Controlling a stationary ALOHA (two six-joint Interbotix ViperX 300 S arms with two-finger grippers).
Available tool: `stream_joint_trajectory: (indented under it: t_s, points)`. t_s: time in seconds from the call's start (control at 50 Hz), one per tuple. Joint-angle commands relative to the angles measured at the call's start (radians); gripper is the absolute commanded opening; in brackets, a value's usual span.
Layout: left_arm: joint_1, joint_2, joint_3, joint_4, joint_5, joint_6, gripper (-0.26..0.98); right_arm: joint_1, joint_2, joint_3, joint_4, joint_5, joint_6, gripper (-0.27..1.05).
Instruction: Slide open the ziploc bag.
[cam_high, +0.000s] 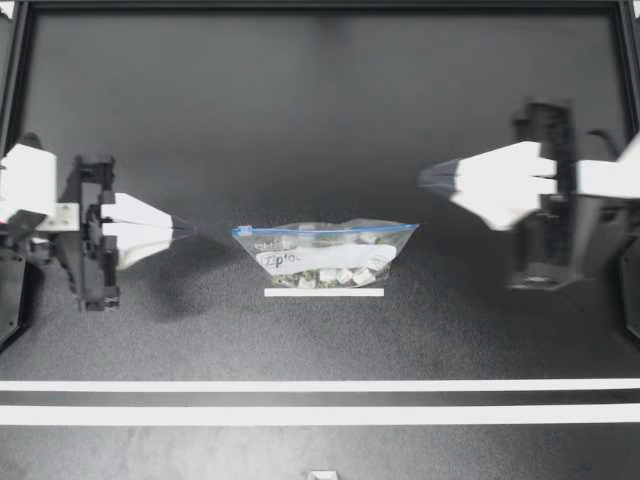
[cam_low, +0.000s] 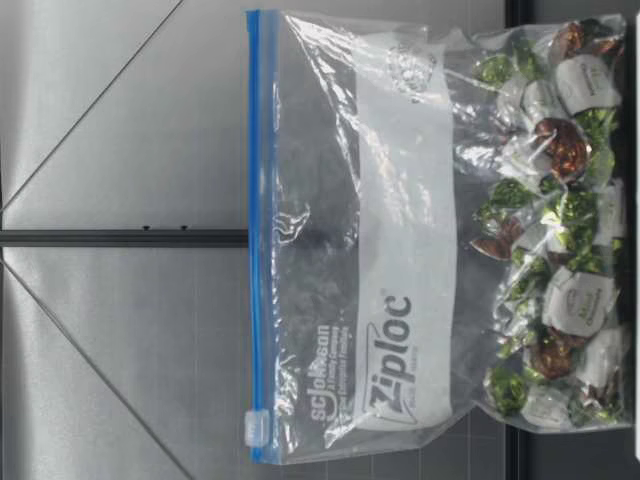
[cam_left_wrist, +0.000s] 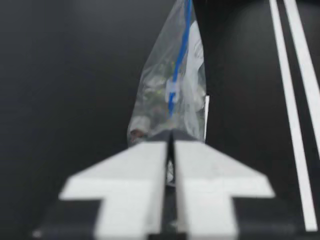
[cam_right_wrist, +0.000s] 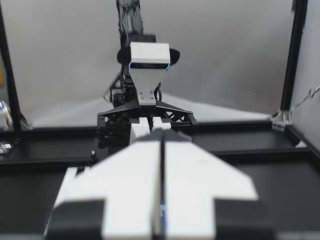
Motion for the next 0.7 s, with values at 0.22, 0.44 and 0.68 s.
stream_joint_trajectory:
  t_s: [0.22, 0.44, 0.68]
  points:
    - [-0.002, 0.098, -0.023, -0.003, -0.071, -0.008, 0.46, -0.015, 0.265, -0.233, -0.026, 0.064, -0.017, 0.16]
    - [0.000, 0.173, -0.054, -0.003, -0.132, -0.017, 0.45, -0.015, 0.387, -0.370, -0.034, 0.190, -0.098, 0.51]
    - [-0.002, 0.265, -0.114, -0.003, -0.143, -0.015, 0.45, -0.015, 0.479, -0.468, -0.034, 0.322, -0.123, 0.52]
